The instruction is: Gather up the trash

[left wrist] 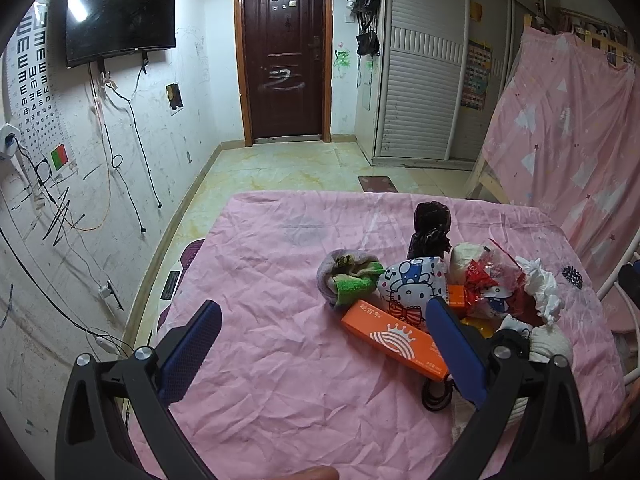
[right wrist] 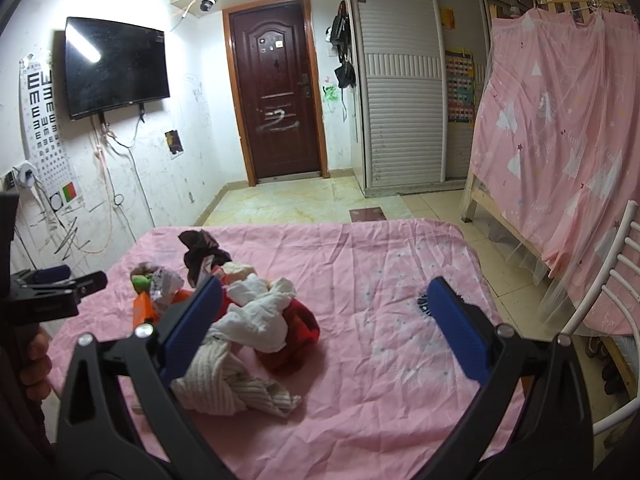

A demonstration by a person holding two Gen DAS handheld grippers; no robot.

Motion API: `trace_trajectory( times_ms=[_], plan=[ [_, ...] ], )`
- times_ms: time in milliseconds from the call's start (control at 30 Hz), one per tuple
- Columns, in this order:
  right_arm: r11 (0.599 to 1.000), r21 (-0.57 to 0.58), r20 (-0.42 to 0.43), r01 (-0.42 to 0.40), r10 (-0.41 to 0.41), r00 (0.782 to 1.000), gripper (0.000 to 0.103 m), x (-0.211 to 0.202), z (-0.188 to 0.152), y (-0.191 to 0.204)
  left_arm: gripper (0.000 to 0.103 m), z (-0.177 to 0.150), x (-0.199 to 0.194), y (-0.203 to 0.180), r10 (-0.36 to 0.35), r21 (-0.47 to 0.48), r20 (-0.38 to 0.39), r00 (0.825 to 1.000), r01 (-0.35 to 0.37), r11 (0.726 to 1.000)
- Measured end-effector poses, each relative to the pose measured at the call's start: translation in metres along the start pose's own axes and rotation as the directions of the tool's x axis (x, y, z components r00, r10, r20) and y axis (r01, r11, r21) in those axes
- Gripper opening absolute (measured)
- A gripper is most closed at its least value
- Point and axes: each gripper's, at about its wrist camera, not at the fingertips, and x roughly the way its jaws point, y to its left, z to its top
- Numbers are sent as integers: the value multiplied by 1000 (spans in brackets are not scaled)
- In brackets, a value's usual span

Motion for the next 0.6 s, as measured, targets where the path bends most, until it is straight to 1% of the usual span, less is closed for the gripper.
trace_trajectory(
  times_ms=[600],
  plan=[
    [1000,-5,-2,-3,3,1000,99,-1,0,2,95,1,-1,-1,2,6,2,1000,-2,1000]
  ],
)
